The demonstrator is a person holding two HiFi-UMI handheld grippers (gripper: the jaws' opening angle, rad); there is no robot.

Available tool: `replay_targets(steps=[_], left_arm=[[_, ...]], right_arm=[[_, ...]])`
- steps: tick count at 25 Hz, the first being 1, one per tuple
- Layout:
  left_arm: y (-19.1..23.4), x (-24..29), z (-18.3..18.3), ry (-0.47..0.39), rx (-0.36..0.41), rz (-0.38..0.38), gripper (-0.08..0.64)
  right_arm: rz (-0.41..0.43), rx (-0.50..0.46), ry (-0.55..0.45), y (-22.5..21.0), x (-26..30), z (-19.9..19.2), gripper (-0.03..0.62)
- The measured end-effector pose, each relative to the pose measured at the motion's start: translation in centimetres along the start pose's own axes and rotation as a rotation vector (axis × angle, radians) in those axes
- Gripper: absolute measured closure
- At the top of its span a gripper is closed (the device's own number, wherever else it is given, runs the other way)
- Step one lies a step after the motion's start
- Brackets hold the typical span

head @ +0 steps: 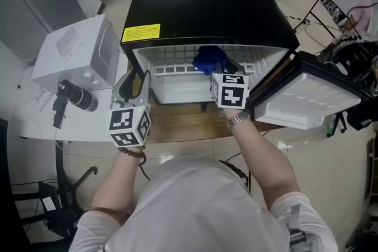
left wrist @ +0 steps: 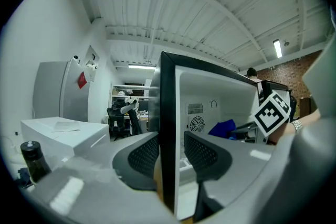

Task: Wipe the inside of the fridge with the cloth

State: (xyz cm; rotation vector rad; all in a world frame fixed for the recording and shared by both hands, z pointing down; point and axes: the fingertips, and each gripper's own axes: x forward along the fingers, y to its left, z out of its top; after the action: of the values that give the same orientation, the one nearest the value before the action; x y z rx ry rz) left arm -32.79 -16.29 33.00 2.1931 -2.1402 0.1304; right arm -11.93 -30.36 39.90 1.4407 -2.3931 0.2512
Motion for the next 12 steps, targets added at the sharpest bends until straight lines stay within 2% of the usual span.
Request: replay_targets(steps=[12], left_arm=[[-0.1,-0.1,-0.2,0.024,0.001,0.066,0.416]], right_arm=[[-0.062,0.019,0.005,-5.9,-1.0,-0.4,0.557]])
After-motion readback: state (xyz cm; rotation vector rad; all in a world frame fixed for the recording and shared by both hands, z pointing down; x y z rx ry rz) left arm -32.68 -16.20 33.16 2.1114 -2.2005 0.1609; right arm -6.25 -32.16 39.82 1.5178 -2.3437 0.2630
